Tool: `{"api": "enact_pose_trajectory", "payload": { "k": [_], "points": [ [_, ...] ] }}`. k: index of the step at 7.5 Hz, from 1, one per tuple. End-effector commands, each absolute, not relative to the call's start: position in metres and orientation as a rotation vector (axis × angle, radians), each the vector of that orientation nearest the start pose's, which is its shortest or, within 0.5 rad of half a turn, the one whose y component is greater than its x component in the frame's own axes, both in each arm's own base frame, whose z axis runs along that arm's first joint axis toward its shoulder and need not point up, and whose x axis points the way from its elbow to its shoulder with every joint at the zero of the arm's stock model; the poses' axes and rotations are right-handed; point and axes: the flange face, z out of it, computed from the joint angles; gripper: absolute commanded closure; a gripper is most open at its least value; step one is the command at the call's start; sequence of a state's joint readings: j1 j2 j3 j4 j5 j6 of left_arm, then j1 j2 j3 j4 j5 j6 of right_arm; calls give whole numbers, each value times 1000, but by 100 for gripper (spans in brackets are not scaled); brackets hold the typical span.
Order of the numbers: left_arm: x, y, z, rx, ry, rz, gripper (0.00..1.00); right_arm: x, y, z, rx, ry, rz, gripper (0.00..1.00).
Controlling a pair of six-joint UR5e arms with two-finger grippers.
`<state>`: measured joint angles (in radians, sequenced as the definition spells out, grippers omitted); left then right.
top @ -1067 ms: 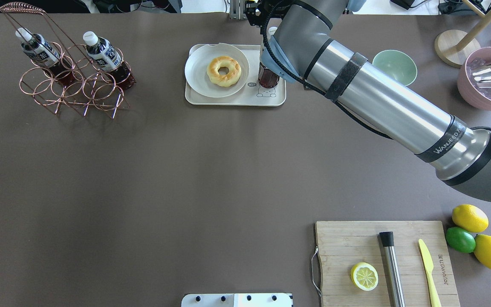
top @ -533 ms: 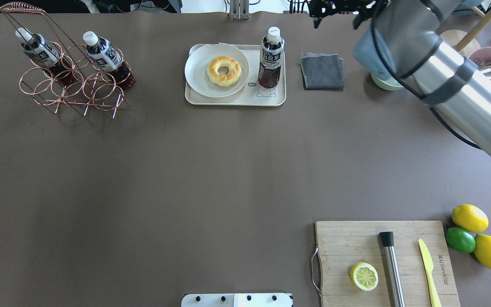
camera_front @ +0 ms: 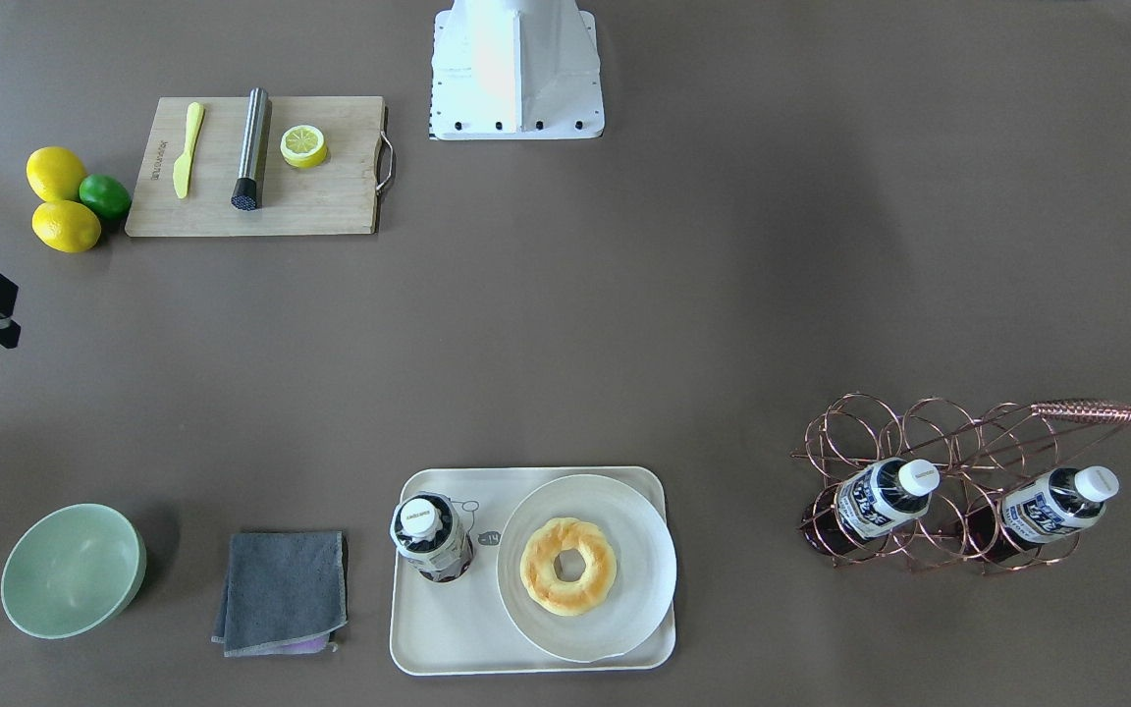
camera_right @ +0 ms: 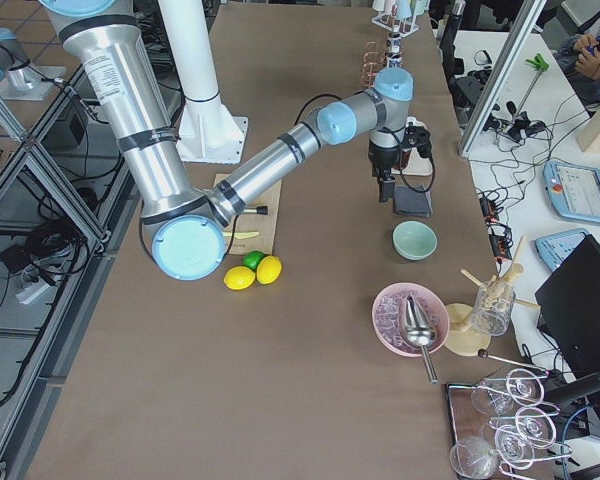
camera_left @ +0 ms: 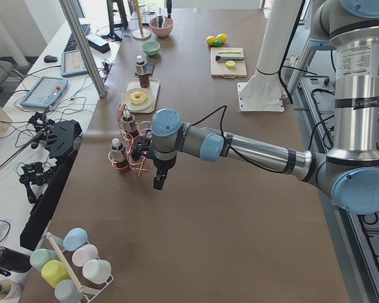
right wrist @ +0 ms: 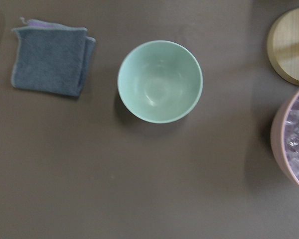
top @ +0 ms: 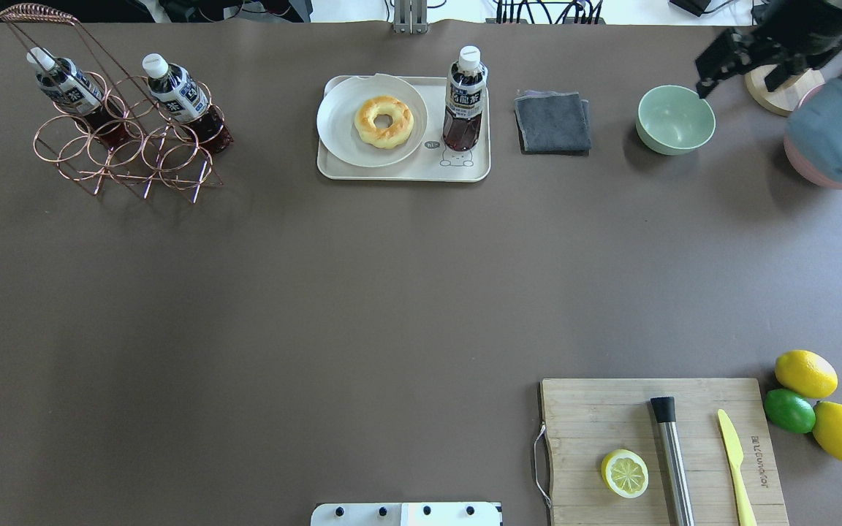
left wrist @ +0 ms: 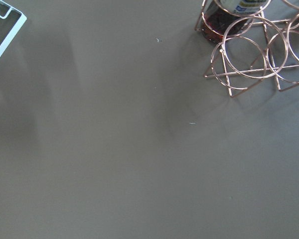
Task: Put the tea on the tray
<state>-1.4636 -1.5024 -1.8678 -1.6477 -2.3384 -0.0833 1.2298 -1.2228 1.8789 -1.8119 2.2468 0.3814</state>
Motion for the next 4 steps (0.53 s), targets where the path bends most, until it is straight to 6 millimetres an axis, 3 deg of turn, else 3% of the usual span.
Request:
{"api": "enact_pose_trajectory", "payload": {
  "k": [1, 3, 4],
  "points": [
    [-17, -472, 551, 168, 768, 120, 3, -40, -513, 475, 87, -726, -220, 0],
    [-44, -473, 580, 132, 756, 158, 3, 16, -468, 574, -27, -773, -154, 0],
    [-47, -475, 581, 128, 754, 169, 3, 45, -459, 618, -37, -779, -186, 0]
  ]
}}
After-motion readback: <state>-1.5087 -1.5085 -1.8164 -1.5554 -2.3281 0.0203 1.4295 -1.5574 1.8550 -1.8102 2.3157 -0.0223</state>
